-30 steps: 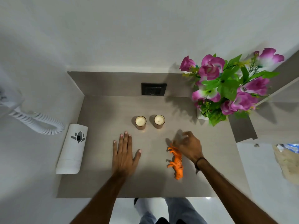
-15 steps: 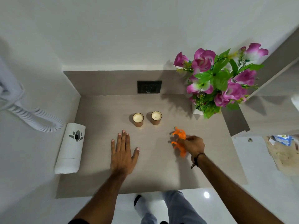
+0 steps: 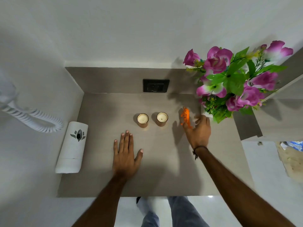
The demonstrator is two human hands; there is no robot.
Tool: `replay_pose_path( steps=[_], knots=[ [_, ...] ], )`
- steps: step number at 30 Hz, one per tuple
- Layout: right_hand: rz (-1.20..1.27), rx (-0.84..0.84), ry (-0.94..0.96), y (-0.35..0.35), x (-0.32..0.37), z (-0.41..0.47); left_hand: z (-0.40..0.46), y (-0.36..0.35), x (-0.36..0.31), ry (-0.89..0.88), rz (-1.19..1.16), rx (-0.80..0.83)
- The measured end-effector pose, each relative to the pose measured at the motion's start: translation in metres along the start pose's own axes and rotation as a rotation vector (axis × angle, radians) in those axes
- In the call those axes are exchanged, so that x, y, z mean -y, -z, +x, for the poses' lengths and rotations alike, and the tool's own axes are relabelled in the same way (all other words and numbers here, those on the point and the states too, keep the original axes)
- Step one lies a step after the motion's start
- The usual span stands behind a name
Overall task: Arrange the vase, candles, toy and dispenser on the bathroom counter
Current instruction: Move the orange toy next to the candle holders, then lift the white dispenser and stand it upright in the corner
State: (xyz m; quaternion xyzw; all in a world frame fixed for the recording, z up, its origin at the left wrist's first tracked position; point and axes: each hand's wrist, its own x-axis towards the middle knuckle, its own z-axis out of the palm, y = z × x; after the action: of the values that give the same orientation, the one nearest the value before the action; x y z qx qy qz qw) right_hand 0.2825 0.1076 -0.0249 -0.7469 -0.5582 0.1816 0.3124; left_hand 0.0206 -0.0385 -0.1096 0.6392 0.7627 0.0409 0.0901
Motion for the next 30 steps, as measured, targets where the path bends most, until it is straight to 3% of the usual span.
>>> replay_pose_path(
  steps=[2,7,9,11,13,15,19,22,26,28,30],
  knots=[
    [-0.061,0.023,0.13,-0.002,-0.013,-0.04,0.0,0.003,-0.001,0.002,0.014,0.023],
    [-0.422,0.321,0.25,-0.034,-0.034,-0.112,-0.001,0.014,-0.001,-0.02,0.001,0.096],
    [-0.495,0.366,0.297,-0.041,-0.044,-0.123,-0.004,0.029,0.01,-0.012,0.002,-0.003],
    [-0.511,0.346,0.327,-0.045,-0.049,-0.127,-0.009,0.052,0.034,0.147,0.1,-0.193],
    [-0.521,0.343,0.321,-0.046,-0.05,-0.126,-0.011,0.081,0.061,0.427,0.185,-0.232],
    [-0.523,0.349,0.318,-0.045,-0.049,-0.127,-0.015,0.106,0.083,0.61,0.264,-0.11],
    [-0.523,0.362,0.314,-0.044,-0.047,-0.128,-0.015,0.131,0.096,0.748,0.378,0.099],
    [-0.527,0.364,0.311,-0.044,-0.048,-0.128,-0.009,0.136,0.1,0.78,0.239,0.208],
    [-0.523,0.374,0.315,-0.044,-0.048,-0.128,-0.009,0.145,0.105,0.829,-0.153,0.21],
    [-0.52,0.376,0.317,-0.045,-0.049,-0.128,-0.011,0.147,0.095,0.823,-0.261,0.161],
    [-0.525,0.362,0.323,-0.046,-0.05,-0.128,-0.011,0.143,0.079,0.807,-0.315,0.014]
  ],
)
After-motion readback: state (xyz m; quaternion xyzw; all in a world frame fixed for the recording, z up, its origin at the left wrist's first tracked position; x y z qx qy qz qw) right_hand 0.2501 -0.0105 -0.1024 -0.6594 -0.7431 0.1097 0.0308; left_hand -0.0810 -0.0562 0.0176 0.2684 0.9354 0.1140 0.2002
